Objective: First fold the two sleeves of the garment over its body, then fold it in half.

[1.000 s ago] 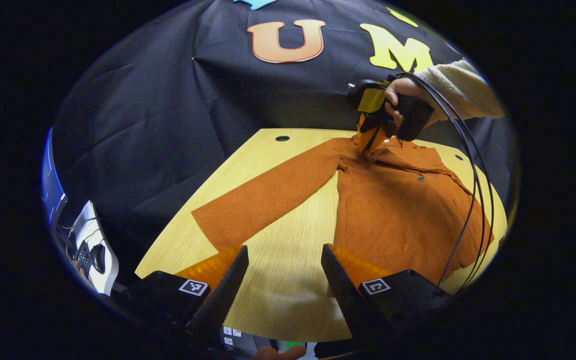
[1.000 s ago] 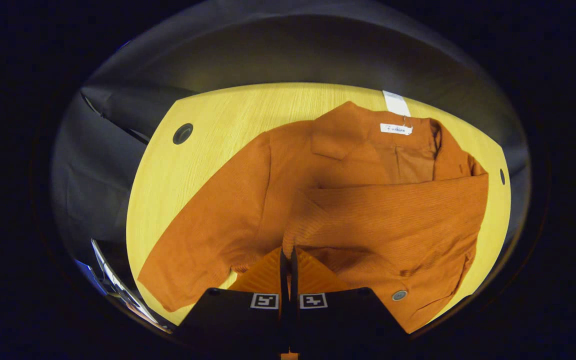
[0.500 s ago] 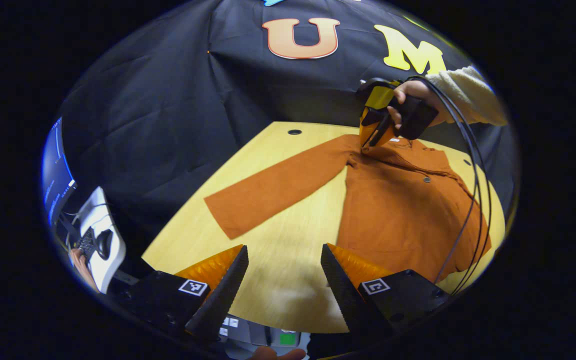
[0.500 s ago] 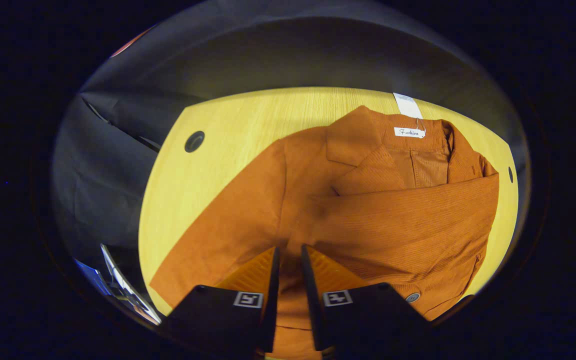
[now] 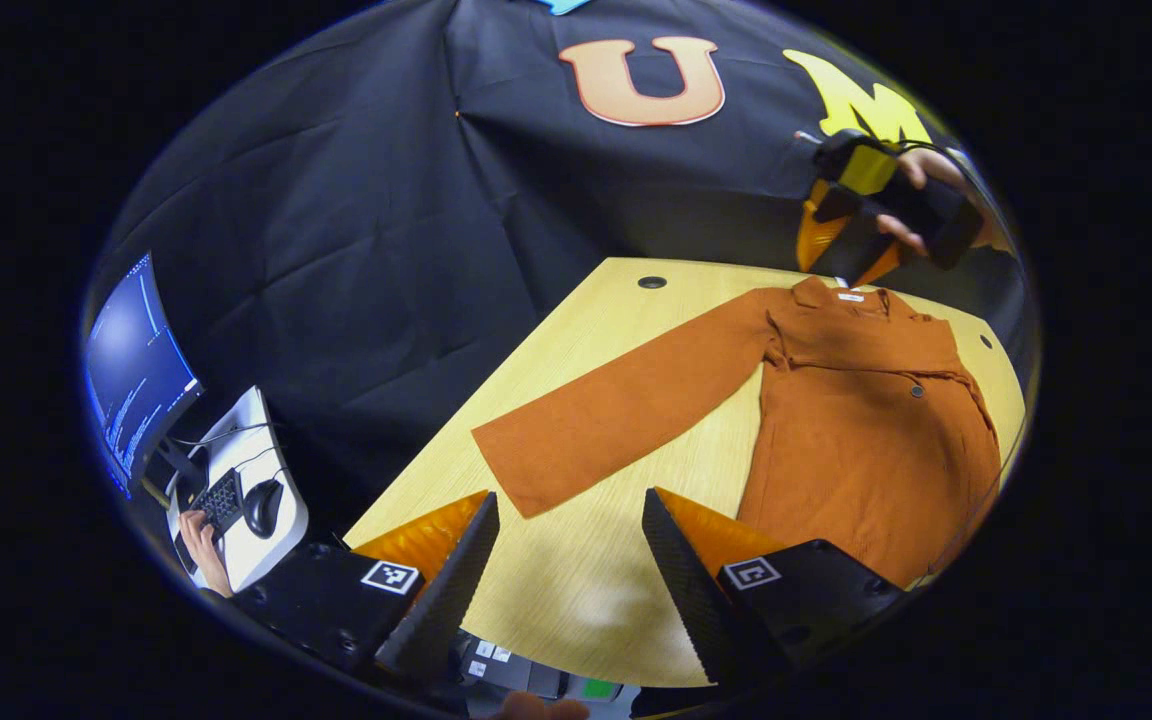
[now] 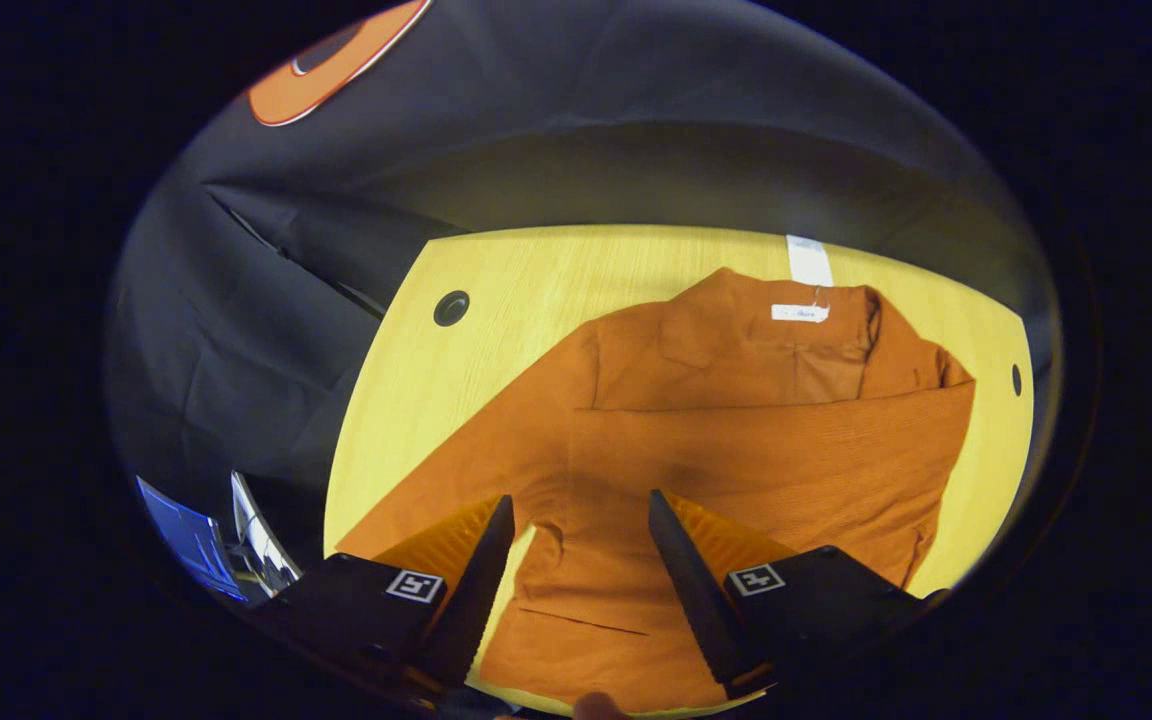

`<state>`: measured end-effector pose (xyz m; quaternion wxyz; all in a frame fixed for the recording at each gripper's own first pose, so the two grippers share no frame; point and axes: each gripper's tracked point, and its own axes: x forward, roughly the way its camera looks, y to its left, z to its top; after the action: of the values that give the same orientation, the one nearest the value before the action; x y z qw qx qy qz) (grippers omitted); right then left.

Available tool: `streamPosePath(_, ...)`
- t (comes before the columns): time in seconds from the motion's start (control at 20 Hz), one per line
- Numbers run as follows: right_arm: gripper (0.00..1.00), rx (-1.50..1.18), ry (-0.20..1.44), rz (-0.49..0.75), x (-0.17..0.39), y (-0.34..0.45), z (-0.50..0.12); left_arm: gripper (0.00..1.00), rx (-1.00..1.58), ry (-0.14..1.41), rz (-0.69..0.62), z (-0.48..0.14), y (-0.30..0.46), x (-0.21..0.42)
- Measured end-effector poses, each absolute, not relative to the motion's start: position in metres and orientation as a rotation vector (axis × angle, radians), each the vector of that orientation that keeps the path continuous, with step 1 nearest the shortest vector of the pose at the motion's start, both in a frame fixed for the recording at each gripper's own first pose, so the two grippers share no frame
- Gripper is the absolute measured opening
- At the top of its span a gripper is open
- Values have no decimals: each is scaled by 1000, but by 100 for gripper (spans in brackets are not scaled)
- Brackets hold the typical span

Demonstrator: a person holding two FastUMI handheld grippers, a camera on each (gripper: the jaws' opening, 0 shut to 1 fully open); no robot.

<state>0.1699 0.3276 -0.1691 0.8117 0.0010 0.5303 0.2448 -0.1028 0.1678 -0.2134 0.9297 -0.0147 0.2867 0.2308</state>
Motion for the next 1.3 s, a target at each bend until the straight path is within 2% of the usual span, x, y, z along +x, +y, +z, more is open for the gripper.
streamPosePath(0.05, 81, -6, 1126, 539, 167, 316, -163, 95, -42, 605, 490, -218, 175, -96)
streamPosePath(0.1, 81, -11, 1118, 558, 162, 301, -157, 95, -50, 634, 513, -222, 184, -91)
streamPosePath(0.15, 88, -25, 1103, 570, 158, 283, -153, 96, -93, 684, 556, -233, 196, -91)
streamPosePath(0.2, 88, -37, 1086, 580, 154, 265, -149, 96, -162, 713, 580, -241, 201, -91)
streamPosePath(0.25, 93, -53, 1066, 584, 150, 244, -147, 96, -235, 738, 604, -251, 204, -89)
streamPosePath(0.35, 97, -89, 1040, 561, 143, 197, -151, 96, -294, 793, 642, -265, 223, -93)
streamPosePath(0.45, 97, -87, 1066, 547, 126, 162, -164, 96, -279, 823, 662, -268, 248, -82)
streamPosePath(0.7, 97, -89, 1104, 495, 90, 82, -202, 96, -484, 941, 650, -285, 261, -61)
streamPosePath(1.0, 97, -42, 1117, 419, 35, 17, -216, 95, -613, 1072, 719, -299, 274, -59)
streamPosePath(1.25, 97, 189, 1111, 386, -9, -10, -206, 95, -797, 1160, 678, -300, 264, -42)
streamPosePath(1.3, 97, 226, 1107, 374, -12, -17, -204, 99, -816, 1181, 685, -304, 266, -43)
